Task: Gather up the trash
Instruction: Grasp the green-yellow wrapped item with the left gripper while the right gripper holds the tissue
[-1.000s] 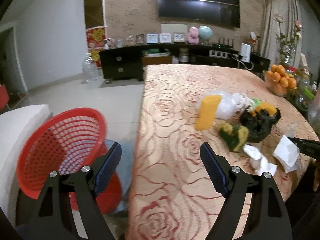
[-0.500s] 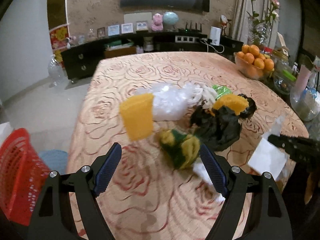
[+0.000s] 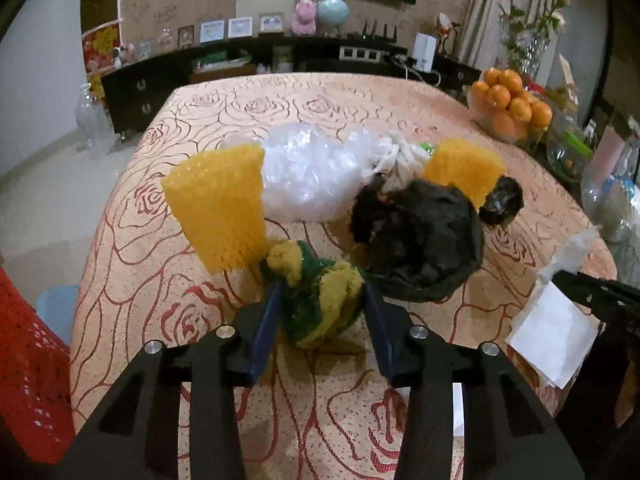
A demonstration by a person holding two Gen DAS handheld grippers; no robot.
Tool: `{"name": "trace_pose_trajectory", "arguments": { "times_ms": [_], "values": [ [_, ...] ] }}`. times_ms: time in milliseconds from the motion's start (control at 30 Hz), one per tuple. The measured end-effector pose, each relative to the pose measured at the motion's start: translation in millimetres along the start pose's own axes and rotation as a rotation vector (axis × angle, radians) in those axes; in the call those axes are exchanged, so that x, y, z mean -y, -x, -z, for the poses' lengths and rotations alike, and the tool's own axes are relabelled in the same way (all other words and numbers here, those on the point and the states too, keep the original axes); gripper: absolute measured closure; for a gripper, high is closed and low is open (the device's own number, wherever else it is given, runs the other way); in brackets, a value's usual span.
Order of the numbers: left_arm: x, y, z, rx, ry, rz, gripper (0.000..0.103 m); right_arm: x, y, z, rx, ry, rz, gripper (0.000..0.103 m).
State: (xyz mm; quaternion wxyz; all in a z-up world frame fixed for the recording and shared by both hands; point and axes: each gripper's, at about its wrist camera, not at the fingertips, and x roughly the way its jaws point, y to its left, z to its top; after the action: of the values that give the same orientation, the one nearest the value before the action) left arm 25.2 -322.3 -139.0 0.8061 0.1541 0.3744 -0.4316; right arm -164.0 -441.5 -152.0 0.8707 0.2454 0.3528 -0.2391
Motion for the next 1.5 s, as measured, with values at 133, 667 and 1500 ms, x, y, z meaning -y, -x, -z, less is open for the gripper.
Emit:
{"name": "trace_pose_trajectory", "arguments": {
  "times_ms": [133, 667, 1500],
  "values": [
    [-2.9, 6.7, 2.3, 0.016, 0.008, 0.013, 0.073, 0.8, 1.6, 0.5, 0.004, -0.007, -0.004, 0.087],
    [-9.2, 63.2, 8.1, 0.128, 0.014, 0.006, 0.087, -2.7, 18.0, -4.8, 0.093, -0.006, -0.032, 0.087],
    [-54.4, 158.2, 5.3, 0.335, 0.074, -0.145, 0.086, -35.8, 56.8, -21.5, 0.247, 0.076, -0.034, 0.087]
  ]
}}
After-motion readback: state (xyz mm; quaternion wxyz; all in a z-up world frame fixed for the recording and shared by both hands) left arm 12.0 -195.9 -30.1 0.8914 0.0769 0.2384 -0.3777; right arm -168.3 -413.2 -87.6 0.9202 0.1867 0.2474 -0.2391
